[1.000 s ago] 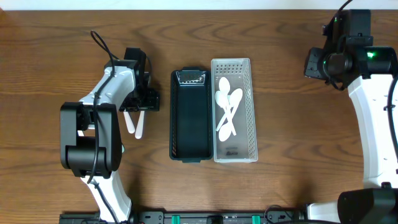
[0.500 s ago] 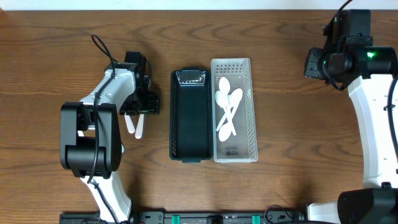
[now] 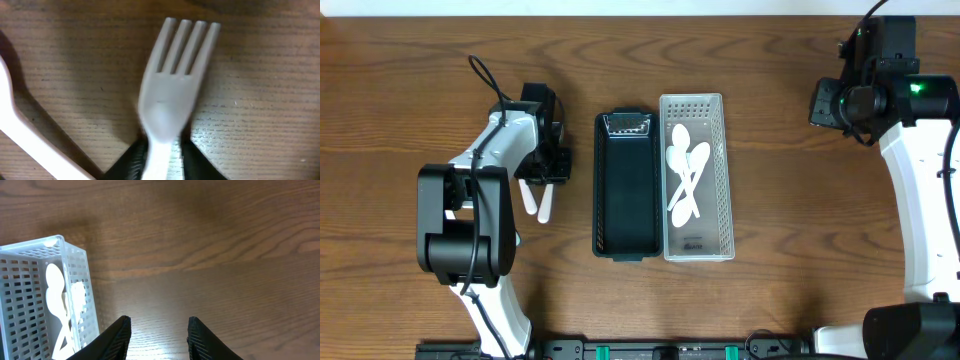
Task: Pack container
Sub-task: 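Lift the white fork and carry it over the green tray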
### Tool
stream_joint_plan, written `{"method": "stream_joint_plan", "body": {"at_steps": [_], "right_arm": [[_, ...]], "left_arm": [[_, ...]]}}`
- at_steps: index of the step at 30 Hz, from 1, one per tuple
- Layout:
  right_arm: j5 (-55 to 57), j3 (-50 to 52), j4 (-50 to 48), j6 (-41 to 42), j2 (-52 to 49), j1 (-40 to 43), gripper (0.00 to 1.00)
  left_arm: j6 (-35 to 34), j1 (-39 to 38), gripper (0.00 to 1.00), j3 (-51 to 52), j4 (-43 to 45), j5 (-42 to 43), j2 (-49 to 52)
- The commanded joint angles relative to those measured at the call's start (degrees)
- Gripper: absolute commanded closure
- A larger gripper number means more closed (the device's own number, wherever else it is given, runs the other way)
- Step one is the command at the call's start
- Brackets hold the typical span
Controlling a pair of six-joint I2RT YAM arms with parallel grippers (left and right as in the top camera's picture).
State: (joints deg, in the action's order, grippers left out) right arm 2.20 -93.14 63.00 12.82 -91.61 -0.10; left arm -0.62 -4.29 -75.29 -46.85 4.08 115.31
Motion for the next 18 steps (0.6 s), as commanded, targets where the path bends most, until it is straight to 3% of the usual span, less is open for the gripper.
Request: {"method": "stream_joint_plan", "body": {"at_steps": [1, 8, 14, 18], "right_arm": [[0.61, 0.31, 0.04, 0.20, -0.13, 0.46, 0.60], [0.61, 0.31, 0.07, 0.17, -0.13, 0.46, 0.60], [0.61, 0.31, 0.07, 0.20, -0.13, 0.46, 0.60], [0.61, 0.31, 0.07, 0.20, -0.13, 0.46, 0.60]], "left_arm": [[0.17, 0.09, 0.76, 1.46, -0.20, -0.63, 0.94], [0.17, 0.09, 0.81, 1.44, -0.26, -0.66, 0.92], [0.17, 0.09, 0.94, 1.44, -0.68, -0.66, 0.74], [0.17, 0.09, 0.94, 1.16, -1.38, -0.66, 0.72]]}}
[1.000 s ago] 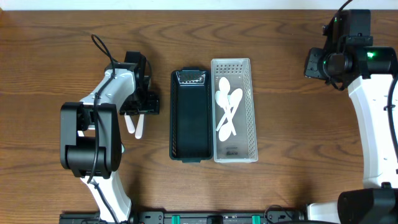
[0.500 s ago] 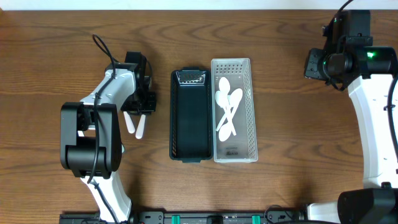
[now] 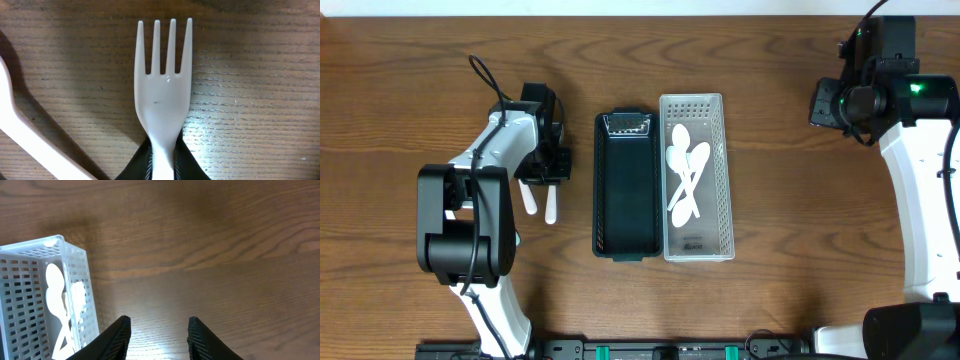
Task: Pack container
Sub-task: 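Lift the white fork and carry it over the green tray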
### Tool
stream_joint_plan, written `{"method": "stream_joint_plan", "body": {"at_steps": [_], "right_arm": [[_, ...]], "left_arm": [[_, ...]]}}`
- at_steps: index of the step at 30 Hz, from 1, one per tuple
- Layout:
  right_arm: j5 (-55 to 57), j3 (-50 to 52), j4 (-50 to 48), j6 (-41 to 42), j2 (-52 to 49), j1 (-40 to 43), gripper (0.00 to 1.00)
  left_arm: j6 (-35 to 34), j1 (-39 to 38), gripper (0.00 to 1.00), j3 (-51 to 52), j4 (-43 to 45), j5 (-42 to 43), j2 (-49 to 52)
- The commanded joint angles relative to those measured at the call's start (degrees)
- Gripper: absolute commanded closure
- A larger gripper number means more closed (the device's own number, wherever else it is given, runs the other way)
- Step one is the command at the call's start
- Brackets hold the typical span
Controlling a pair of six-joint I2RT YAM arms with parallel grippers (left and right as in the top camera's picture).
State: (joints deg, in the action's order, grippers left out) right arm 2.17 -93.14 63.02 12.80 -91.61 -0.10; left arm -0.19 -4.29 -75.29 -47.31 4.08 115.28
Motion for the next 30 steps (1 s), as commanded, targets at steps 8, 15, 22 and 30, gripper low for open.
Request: {"method": "stream_joint_plan", "body": {"at_steps": [8, 15, 22, 30], "right_arm": [[0.63, 0.31, 0.04, 0.22, -0.13, 0.46, 0.60], [0.63, 0.31, 0.04, 0.22, -0.13, 0.46, 0.60], [0.63, 0.31, 0.00, 0.22, -0.13, 0.46, 0.59], [0.63, 0.31, 0.02, 0.20, -0.13, 0.46, 0.60]], "left_arm": [[-0.28, 0.07, 0.94, -0.96, -3.19, -0.66, -0.74], [-0.35, -1.70, 0.94, -5.09, -8.52, -0.68, -9.07], [-6.62, -10.93, 0.94, -10.95, -12.79, -0.66, -20.76], [-21.38, -22.71, 0.94, -10.38, -7.98, -0.83, -22.23]]}}
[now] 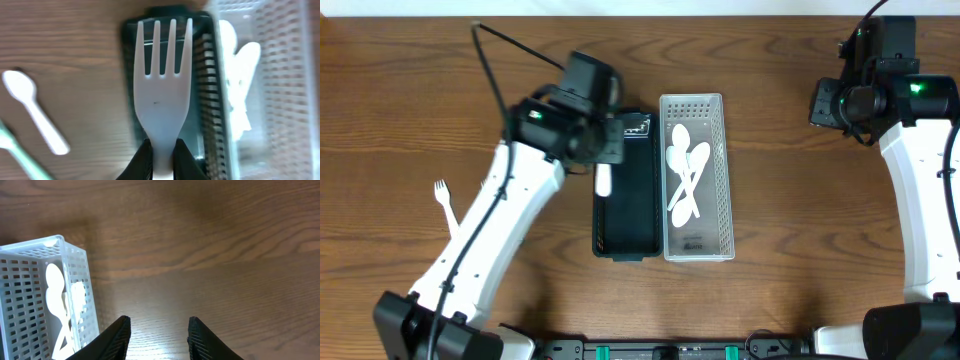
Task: Pack container
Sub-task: 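Lift the white fork and carry it over the green tray, then release the white fork into the green tray and withdraw left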
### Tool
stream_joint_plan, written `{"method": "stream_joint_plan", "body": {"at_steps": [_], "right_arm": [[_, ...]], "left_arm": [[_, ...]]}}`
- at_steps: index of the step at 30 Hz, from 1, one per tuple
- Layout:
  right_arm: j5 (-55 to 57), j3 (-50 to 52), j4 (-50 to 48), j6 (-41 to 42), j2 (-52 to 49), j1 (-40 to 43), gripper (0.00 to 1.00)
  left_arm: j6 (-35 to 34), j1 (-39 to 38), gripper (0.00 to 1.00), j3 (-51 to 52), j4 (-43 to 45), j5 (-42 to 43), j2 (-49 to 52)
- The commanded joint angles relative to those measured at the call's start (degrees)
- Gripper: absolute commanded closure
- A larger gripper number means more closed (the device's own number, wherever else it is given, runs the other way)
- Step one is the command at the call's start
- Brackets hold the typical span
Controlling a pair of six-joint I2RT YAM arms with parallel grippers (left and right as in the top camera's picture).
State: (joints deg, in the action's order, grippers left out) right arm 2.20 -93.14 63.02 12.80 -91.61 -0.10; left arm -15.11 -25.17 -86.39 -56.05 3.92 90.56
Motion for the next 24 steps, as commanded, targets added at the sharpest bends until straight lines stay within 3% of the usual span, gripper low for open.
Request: {"method": "stream_joint_plan", "body": {"at_steps": [1, 13, 15, 17, 22, 24], "right_arm": [[0.61, 0.31, 0.02, 0.22, -0.13, 0.46, 0.60], [0.61, 0.31, 0.26, 0.22, -0.13, 0.46, 0.60], [0.61, 0.31, 0.26, 0.20, -0.13, 0.46, 0.59], [0.61, 0.31, 0.26, 0.20, -0.13, 0.46, 0.59], [0.61, 0.31, 0.22, 0.22, -0.13, 0.46, 0.59], [0.61, 0.31, 0.20, 0.22, -0.13, 0.46, 0.60]], "left_arm": [[-6.69, -2.49, 0.95, 1.11, 1.36, -0.74, 3.48], [-6.60, -3.21, 0.94, 1.84, 1.97, -0.66, 18.45], [-6.60, -3.21, 0.83, 1.77, 1.95, -0.66, 18.32], [-6.36, -3.17, 0.57, 1.46, 1.90, -0.66, 17.73], [-1.25, -3.15, 0.50, -1.53, 1.05, -1.03, 13.20], [-0.22, -3.08, 0.43, -3.17, 0.63, -5.03, 9.73]]}}
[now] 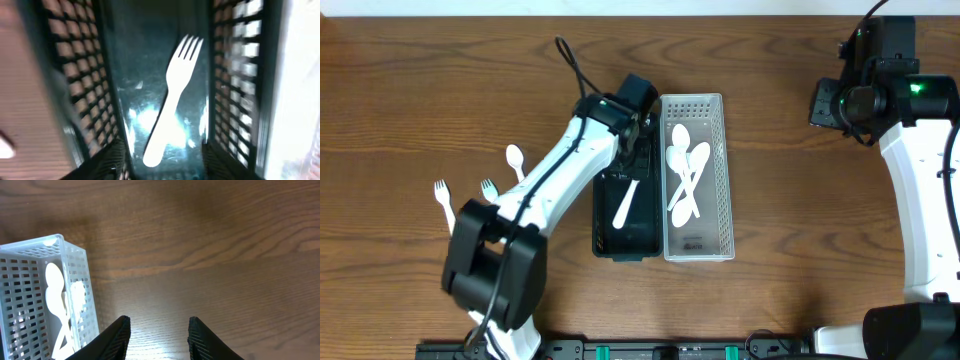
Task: Pack container
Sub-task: 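Release the white fork into the green tray and withdraw left, then lower the left gripper onto the white spoon and grasp it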
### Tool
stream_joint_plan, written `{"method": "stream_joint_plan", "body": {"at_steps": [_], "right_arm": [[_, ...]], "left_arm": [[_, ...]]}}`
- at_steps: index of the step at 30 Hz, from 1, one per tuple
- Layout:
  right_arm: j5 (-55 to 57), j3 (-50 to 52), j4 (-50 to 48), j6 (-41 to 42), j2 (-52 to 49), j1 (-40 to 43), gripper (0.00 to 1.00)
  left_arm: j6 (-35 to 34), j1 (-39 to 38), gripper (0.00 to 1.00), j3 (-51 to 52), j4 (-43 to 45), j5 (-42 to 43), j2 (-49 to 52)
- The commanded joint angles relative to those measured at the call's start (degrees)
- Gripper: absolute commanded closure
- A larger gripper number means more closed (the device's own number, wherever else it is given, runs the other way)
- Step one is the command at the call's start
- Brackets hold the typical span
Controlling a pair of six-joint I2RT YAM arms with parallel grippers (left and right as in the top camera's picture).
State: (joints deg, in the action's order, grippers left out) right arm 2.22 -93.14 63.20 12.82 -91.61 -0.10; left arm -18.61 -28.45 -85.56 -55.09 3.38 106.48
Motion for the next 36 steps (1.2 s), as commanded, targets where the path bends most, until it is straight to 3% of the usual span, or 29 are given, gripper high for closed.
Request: {"method": "stream_joint_plan", "body": {"at_steps": [1, 5, 9, 14, 19, 36], "right_arm": [[0.59, 0.31, 0.02, 0.17, -0.13, 0.46, 0.60], [0.59, 0.31, 0.07, 0.17, -0.13, 0.46, 0.59], [0.59, 0.31, 0.09, 0.17, -0.13, 0.46, 0.59], [0.59, 0.31, 0.37, 0.20, -0.13, 0.46, 0.59], [0.59, 0.31, 0.94, 0.22, -0.13, 0.46, 0.59], [0.57, 0.31, 0.94, 0.44, -0.13, 0.46, 0.58]], "left_arm": [[3.39, 0.37, 0.39, -4.61, -0.33, -7.23, -8.13], [3.34, 4.13, 0.30, -5.33, -0.37, -14.12, -14.69], [1.53, 13.44, 0.26, -5.31, -1.49, -14.51, -16.33], [0.70, 25.92, 0.25, -4.35, -1.38, -10.67, -12.13], [0.74, 33.57, 0.21, -4.35, -1.40, -3.89, -2.82], [0.83, 34.53, 0.21, -4.28, -0.96, 1.64, 14.88]]}}
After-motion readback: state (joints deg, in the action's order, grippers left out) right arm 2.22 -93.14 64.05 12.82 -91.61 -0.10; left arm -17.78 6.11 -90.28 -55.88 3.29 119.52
